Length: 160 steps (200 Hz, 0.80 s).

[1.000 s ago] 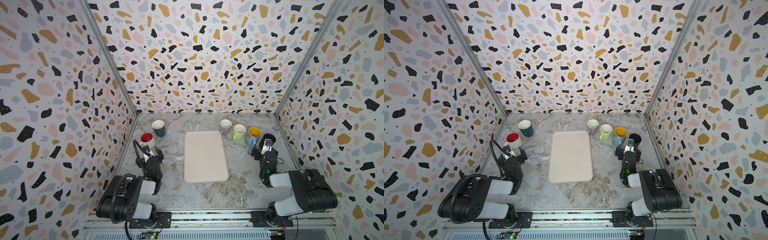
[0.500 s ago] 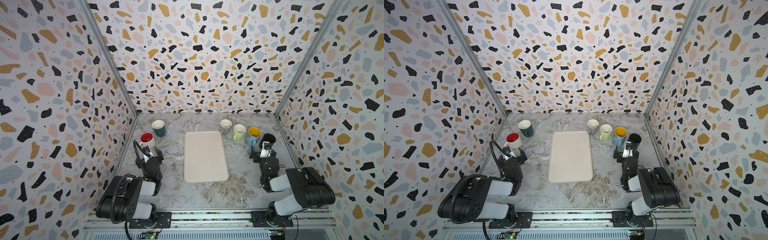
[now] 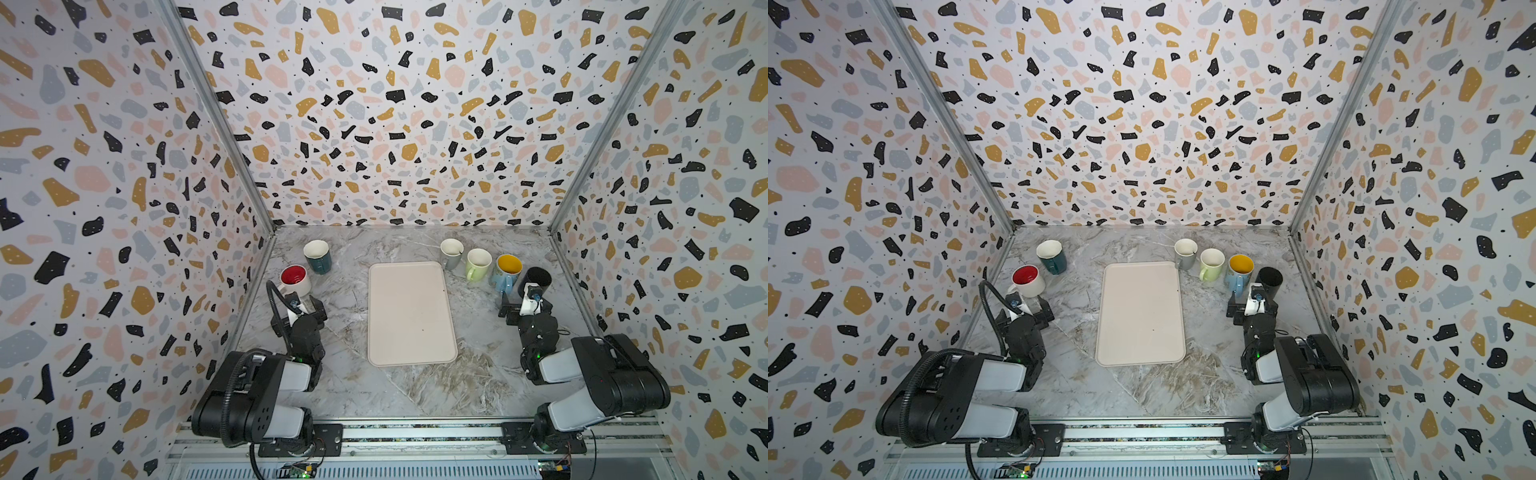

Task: Turn the mug right side up
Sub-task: Reset both arms

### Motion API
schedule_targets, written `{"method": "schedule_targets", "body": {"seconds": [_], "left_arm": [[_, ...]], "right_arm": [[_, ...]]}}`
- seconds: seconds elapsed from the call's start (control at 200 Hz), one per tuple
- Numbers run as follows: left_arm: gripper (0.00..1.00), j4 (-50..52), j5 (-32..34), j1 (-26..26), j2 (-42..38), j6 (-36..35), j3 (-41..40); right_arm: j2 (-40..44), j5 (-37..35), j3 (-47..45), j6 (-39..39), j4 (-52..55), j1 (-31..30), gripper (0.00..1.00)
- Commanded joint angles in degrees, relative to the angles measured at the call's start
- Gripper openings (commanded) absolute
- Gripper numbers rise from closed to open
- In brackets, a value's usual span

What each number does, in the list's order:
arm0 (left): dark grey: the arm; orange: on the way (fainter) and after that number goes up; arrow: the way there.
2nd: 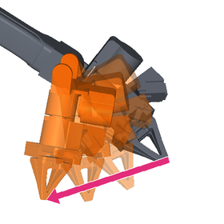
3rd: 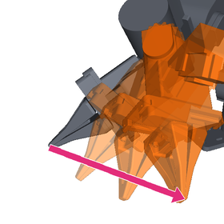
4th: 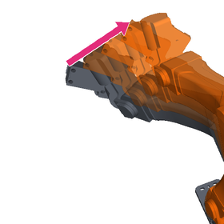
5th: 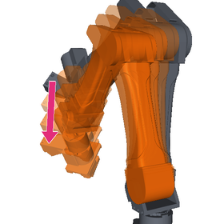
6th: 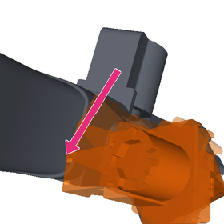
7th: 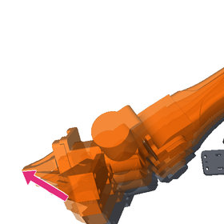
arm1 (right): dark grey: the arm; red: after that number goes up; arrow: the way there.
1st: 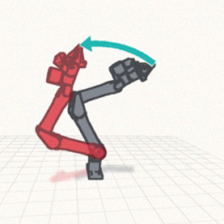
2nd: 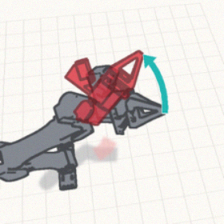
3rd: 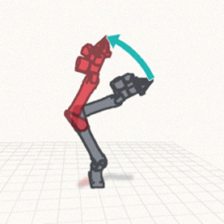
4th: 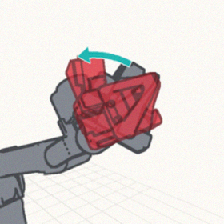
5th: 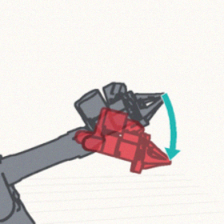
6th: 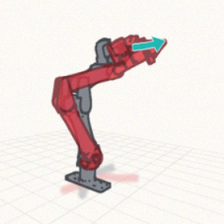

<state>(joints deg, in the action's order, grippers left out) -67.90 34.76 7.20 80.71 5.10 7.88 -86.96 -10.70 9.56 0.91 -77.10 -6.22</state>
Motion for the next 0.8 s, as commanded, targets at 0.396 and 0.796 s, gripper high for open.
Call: {"method": "schedule_targets", "body": {"seconds": [0.396,0.796], "left_arm": [[1.0,-3.2,-0.1,0.5,-0.5,-0.6,0.5],[1.0,-3.2,-0.2,0.5,-0.5,-0.6,0.6]], "right_arm": [[0.2,-2.6,-0.1,-1.0,-2.4,-1.3,0.99],[0.2,-2.5,-0.1,-1.0,-2.4,-1.3,0.99]]}}
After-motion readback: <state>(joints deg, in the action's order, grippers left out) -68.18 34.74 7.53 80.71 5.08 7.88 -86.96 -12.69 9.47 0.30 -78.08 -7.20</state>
